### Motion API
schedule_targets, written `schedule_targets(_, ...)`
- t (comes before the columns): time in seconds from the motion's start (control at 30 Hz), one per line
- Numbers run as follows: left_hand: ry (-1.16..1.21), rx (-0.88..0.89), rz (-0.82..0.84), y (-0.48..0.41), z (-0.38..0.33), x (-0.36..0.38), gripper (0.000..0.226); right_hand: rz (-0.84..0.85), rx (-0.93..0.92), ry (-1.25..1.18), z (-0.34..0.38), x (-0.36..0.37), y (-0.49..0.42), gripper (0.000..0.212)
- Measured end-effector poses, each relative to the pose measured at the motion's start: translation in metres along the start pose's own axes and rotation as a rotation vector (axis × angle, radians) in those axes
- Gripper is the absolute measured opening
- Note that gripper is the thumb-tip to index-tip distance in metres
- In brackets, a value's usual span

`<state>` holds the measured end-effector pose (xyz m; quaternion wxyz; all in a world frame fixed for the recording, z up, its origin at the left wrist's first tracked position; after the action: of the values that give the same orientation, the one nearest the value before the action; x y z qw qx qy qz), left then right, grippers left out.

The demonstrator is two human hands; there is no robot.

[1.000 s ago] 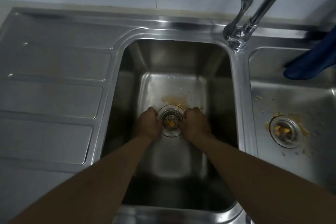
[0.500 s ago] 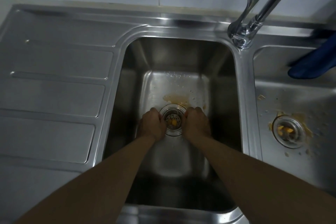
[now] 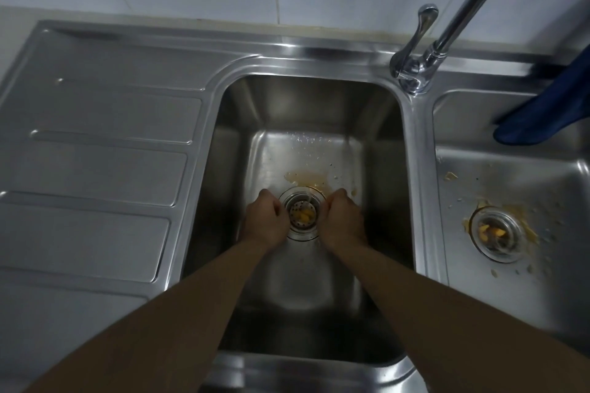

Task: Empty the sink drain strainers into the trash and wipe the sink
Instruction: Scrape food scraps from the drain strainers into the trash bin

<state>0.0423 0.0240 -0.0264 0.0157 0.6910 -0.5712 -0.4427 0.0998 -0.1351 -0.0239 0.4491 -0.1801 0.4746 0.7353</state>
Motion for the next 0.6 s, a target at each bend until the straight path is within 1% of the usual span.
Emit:
schedule_targets(0.1, 0.002, 0.006, -0.003, 0.002, -0.001, 0.004, 0.005, -0.014, 0.012, -0.067, 0.0, -0.001, 0.002, 0.01)
schedule_targets(0.2, 0.002, 0.001, 0.0, 0.004, -0.001, 0.006, 0.004, 0.0, 0.002, -0.095, -0.001, -0.001, 0.005, 0.0)
schedule_targets(0.3, 0.015, -0.031, 0.034, 0.005, 0.001, 0.011, 0.002, 0.021, -0.002, -0.136, 0.001, -0.001, 0.006, 0.004)
schedule_targets(0.5, 0.071, -0.104, 0.039, 0.006, 0.004, 0.014, 0.011, 0.11, -0.039, -0.144, 0.008, -0.005, 0.013, 0.013)
schedule_targets(0.6, 0.101, -0.121, 0.04, 0.008, 0.002, 0.013, 0.014, 0.115, -0.05, -0.149, 0.009, -0.01, 0.016, 0.011)
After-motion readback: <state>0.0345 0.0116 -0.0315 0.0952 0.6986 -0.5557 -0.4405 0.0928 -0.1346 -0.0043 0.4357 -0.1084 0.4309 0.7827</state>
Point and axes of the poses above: each hand's wrist, its own y-axis away from the middle knuckle, its own x-axis out of the palm, z = x × y, the point moved 6 cm from there along -y, towards the middle knuckle, and after that the axes turned 9 degrees about z, right-handed, at the moved point
